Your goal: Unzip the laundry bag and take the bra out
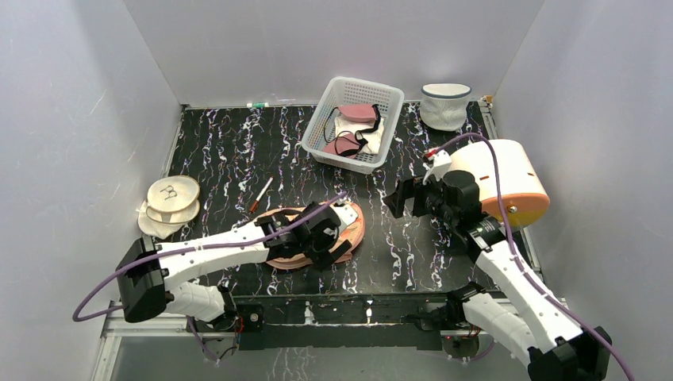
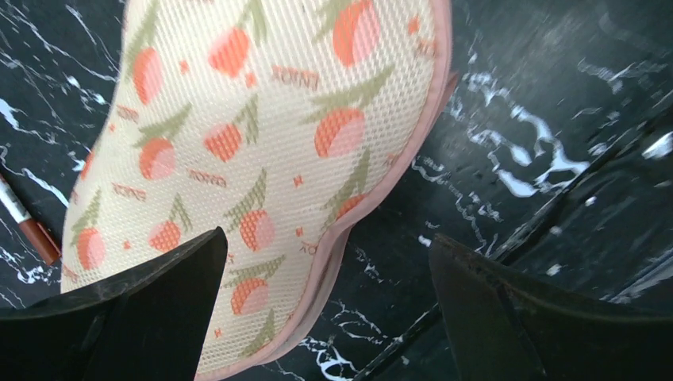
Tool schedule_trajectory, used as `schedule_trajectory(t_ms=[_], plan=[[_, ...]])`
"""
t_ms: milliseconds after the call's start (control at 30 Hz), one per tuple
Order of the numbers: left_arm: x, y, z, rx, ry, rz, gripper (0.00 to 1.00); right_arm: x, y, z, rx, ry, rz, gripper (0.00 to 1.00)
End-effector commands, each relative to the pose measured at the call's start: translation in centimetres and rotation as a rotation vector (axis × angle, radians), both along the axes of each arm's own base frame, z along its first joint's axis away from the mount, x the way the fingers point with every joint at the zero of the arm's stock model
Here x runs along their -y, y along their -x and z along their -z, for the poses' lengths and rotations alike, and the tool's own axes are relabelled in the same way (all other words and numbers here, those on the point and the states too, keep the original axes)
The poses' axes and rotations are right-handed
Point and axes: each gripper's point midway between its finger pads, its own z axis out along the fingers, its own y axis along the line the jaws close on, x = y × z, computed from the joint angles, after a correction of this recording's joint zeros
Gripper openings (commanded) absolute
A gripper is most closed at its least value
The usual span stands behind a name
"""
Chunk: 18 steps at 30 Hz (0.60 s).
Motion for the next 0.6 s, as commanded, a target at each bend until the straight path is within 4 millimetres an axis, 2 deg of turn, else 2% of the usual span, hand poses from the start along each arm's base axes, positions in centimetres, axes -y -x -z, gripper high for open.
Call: schedule_trajectory(t_ms=[0, 67, 133, 167, 200, 233, 267, 433, 567], plan=[[-3.2, -0.7, 3.3, 0.050, -0.196, 0.031, 0.96, -0.7, 0.9, -4.4, 0.162, -0.073, -0.060, 0.98], [-2.6, -1.6, 4.1, 0.076, -0.214, 0.024, 0.92, -0.7, 1.0, -4.5, 0.168, -0.079, -0.061, 0.98], [-1.6, -1.1, 5.3, 0.033, -0.200, 0.053, 0.90, -0.8, 1.1, -4.5, 0.154, -0.075, -0.073, 0.98], [-1.8, -1.1, 6.2, 0.024, -0.231, 0.051, 0.90, -0.9, 1.3, -4.5, 0.152, -0.078, -0.083, 0.98], [-2.2, -1.8, 6.7, 0.053, -0.264, 0.020, 0.82, -0.8, 1.5, -4.6, 0.155, -0.085, -0.077, 0.98], [-2.2, -2.7, 6.8, 0.093, -0.281, 0.001, 0.69, -0.8, 1.6, -4.8, 0.164, -0.088, -0.076, 0.98], [-1.8, -3.3, 6.9, 0.107, -0.287, -0.011, 0.62, -0.9, 1.6, -5.0, 0.176, -0.094, -0.080, 0.98], [1.5, -4.8, 6.8, 0.102, -0.237, -0.118, 0.41, -1.4, 1.9, -4.7, 0.183, -0.115, -0.111, 0.98], [3.9, -5.7, 5.9, 0.097, -0.150, -0.217, 0.25, -0.5, 1.9, -5.5, 0.220, -0.111, -0.062, 0.98]])
